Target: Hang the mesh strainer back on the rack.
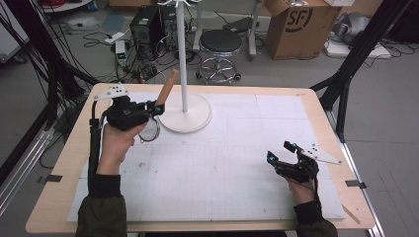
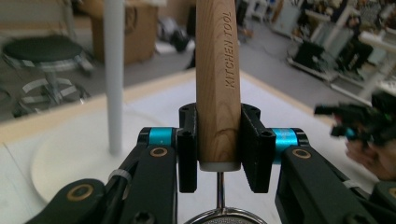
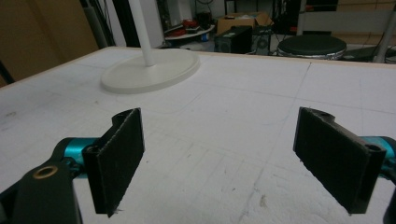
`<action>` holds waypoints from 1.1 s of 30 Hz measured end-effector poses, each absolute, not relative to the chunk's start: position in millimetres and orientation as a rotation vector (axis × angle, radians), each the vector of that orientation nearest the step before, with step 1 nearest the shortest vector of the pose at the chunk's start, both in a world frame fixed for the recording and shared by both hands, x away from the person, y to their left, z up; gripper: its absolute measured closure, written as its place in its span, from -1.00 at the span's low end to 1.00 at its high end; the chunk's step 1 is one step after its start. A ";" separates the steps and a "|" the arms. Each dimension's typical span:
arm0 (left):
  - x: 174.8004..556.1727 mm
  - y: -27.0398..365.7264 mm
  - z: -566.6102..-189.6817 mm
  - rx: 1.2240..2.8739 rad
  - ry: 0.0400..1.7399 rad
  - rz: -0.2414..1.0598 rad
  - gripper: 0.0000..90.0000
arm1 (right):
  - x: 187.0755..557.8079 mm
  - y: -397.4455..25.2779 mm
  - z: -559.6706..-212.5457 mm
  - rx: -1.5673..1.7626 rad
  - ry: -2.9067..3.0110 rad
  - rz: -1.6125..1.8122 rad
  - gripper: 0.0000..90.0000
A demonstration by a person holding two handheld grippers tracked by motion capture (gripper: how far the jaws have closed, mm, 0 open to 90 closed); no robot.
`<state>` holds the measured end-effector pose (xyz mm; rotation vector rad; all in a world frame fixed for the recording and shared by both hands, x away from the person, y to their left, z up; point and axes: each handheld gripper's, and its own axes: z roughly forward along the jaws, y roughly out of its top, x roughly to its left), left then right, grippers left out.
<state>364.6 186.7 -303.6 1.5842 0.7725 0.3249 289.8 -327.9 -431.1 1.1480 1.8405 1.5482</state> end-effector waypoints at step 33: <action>411.9 153.7 -217.1 1.333 0.727 0.514 0.57 | 296.2 -336.1 -430.3 1.162 1.788 1.649 -0.65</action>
